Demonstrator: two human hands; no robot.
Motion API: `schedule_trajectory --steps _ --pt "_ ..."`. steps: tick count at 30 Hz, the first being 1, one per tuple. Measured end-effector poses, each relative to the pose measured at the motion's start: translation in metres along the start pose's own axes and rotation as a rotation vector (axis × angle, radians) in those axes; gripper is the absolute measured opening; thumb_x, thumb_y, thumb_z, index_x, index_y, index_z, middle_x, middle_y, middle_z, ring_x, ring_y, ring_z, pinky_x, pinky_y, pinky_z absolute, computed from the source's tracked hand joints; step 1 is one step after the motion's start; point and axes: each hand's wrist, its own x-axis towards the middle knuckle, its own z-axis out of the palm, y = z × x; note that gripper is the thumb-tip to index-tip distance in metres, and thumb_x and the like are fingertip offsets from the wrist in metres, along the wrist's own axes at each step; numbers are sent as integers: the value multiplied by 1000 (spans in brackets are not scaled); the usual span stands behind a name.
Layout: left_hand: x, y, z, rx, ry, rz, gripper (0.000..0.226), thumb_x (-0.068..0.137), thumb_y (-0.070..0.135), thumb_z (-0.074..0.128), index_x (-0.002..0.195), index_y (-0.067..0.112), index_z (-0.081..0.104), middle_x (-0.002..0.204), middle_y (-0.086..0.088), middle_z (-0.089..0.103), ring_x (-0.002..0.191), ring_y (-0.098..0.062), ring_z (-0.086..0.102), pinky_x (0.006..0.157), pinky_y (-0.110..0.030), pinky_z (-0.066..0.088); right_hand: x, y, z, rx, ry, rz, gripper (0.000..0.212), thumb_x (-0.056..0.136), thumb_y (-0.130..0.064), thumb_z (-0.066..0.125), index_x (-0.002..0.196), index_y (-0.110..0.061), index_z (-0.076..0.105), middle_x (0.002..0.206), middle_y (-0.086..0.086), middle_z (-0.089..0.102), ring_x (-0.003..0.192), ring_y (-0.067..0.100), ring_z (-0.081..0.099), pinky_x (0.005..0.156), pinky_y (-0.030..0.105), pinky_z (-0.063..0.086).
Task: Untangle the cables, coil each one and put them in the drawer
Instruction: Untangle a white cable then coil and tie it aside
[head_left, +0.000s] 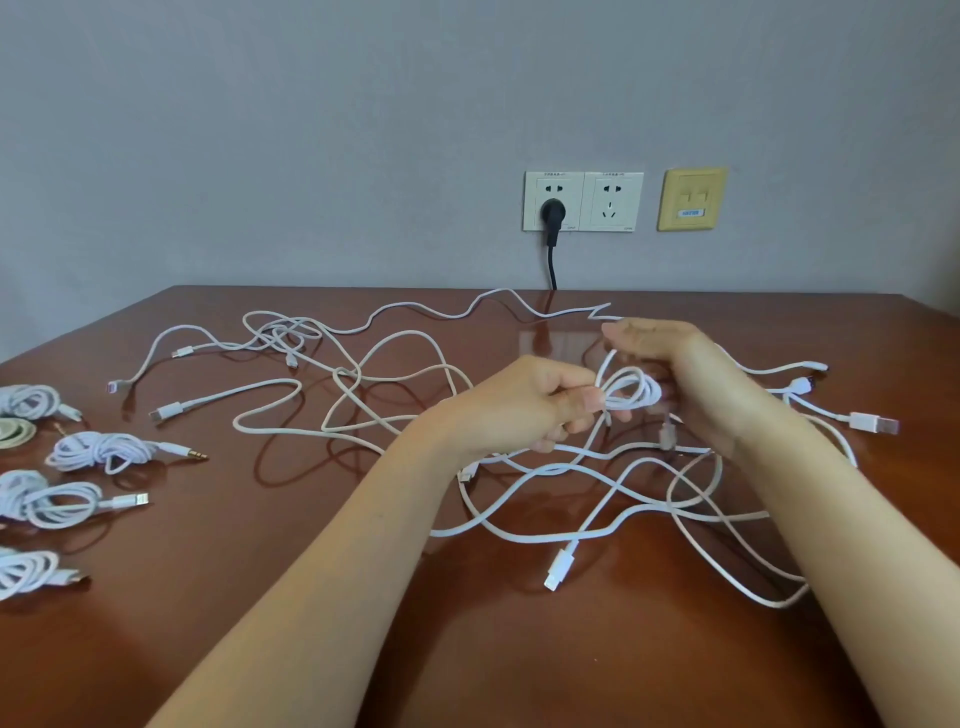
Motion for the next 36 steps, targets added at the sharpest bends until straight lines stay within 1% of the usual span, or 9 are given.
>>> schedule_trajectory --steps 9,16,20,22,25,27,31,34,36 --pt "10 -13 -4 -33 233 -19 21 100 15 40 81 12 50 62 1 38 40 -2 29 43 -12 29 1 12 20 250 -89 171 30 100 -8 32 76 -14 49 44 -6 28 35 2 17 32 12 12" --pt "13 -16 -3 -11 292 -4 9 98 19 45 93 26 42 63 4 47 59 -6 45 53 -20 33 -2 11 36 -334 -6 76 29 98 -13 41 73 -14 57 31 -12 43 28 0 39 32 10 27" --pt "13 -15 -7 12 365 -23 17 97 16 47 82 24 43 60 6 49 49 -2 44 52 -21 32 -7 9 37 -684 47 -132 28 98 -20 42 88 -10 66 62 -4 58 62 8 55 51 13 35" --pt "12 -15 -10 99 402 -42 20 96 17 48 78 24 45 64 6 51 55 -6 43 55 -24 33 -11 7 42 -940 47 -215 27 98 -26 39 90 -14 62 84 8 63 82 28 59 64 29 37" --pt "10 -16 -13 286 454 -106 20 96 21 48 77 24 47 78 6 55 74 -9 50 58 -22 32 -18 2 50 -1214 71 -368 25 99 -28 35 100 -15 57 97 10 63 91 33 58 65 31 32" --pt "9 -15 -15 329 458 -147 12 97 24 46 85 21 48 91 4 55 87 -11 49 67 -21 31 -19 0 49 -1234 159 -492 24 98 -24 39 104 -15 60 97 7 60 80 33 57 59 30 31" --pt "9 -16 -15 337 410 -193 6 97 23 45 93 20 49 97 1 55 95 -16 51 77 -24 35 -15 3 45 -1190 239 -637 17 83 -18 53 73 -7 62 87 10 58 45 23 29 42 15 9" --pt "8 -15 -11 371 376 -181 14 96 19 44 83 24 46 95 -1 61 92 -18 54 72 -24 34 -16 5 43 -1139 174 -523 20 95 -20 44 94 -9 60 110 5 57 72 35 56 53 28 26" --pt "7 -15 -11 403 363 -167 17 95 17 44 80 25 46 96 0 61 91 -15 52 64 -23 33 -13 6 38 -1094 225 -495 19 96 -23 43 97 -14 59 102 2 59 88 32 56 61 29 27"
